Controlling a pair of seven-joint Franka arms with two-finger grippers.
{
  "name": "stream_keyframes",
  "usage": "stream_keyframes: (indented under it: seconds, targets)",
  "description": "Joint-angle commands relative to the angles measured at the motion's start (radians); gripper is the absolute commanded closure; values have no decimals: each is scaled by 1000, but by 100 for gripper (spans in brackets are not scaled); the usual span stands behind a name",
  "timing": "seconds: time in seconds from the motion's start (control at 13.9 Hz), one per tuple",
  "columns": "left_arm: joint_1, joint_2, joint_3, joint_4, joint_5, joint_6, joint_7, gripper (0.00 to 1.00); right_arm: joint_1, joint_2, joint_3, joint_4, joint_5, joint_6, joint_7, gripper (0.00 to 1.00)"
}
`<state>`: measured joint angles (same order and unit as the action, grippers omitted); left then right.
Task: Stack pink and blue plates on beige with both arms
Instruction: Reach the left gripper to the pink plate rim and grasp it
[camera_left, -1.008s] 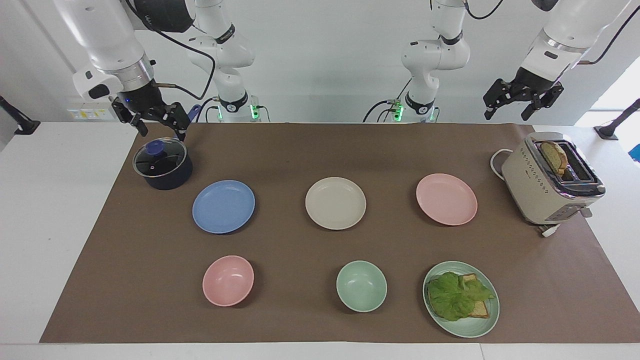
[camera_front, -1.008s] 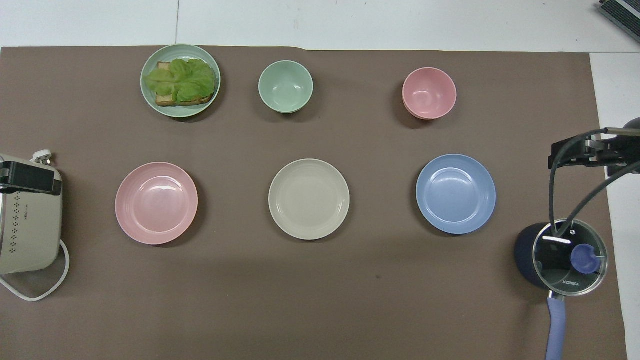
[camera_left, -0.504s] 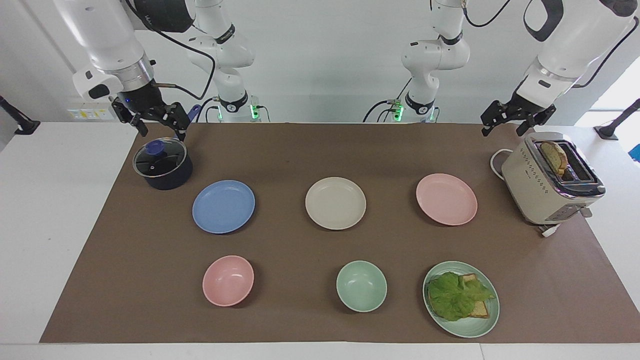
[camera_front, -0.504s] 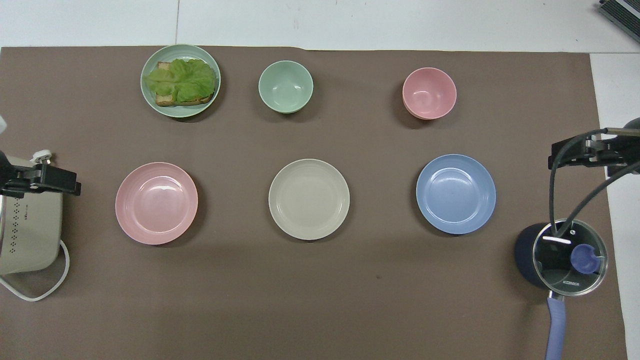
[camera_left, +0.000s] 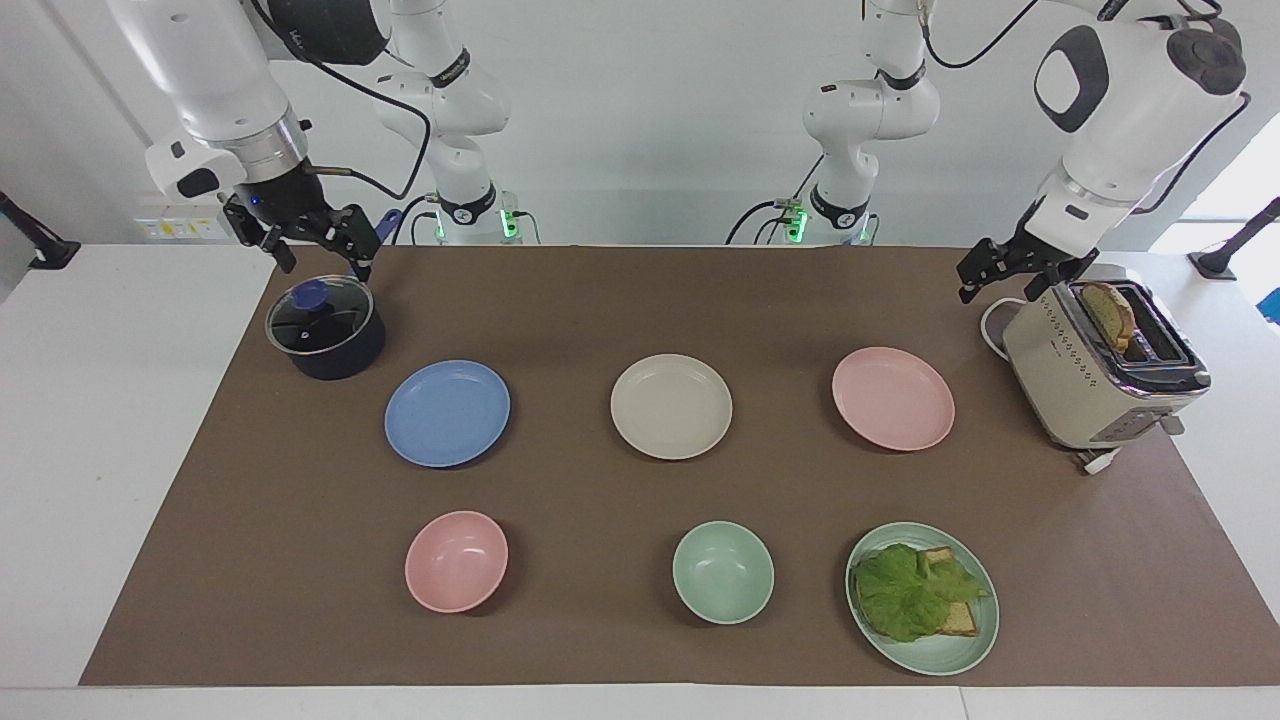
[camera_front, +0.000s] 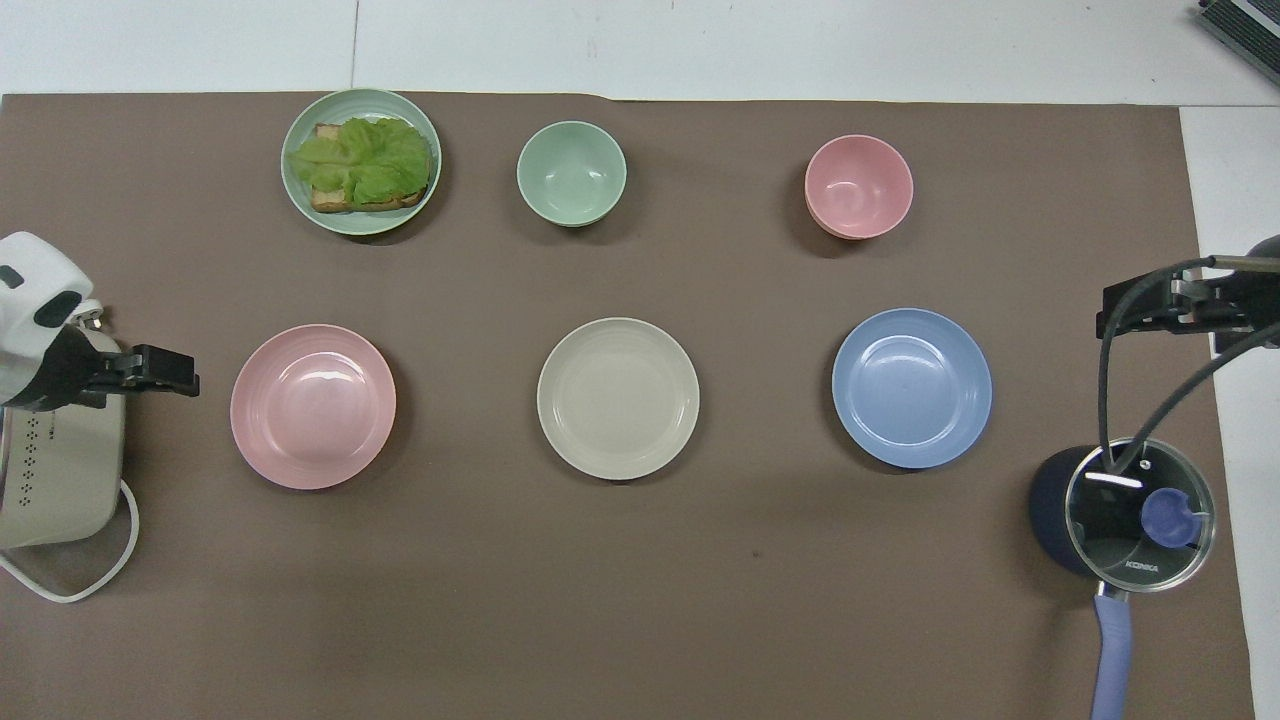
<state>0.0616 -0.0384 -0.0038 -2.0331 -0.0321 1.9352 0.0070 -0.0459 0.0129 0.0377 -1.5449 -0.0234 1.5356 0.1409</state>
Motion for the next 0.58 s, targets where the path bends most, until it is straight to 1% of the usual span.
stream_keyframes:
  seconds: [0.0, 0.07, 0.29, 0.43, 0.5]
  targets:
    - [15, 31, -8, -105, 8, 146, -2, 0, -6, 9, 4, 16, 3, -14, 12, 0]
    - [17, 35, -8, -134, 8, 190, -1, 0, -8, 9, 4, 16, 3, -14, 12, 0]
    - [17, 77, -8, -182, 8, 284, 4, 0, -8, 9, 4, 16, 3, -14, 12, 0]
    - [17, 87, -8, -213, 8, 335, 4, 0, -8, 9, 4, 16, 3, -14, 12, 0]
    - [17, 109, -8, -229, 8, 366, 2, 0, -8, 9, 4, 16, 3, -14, 12, 0]
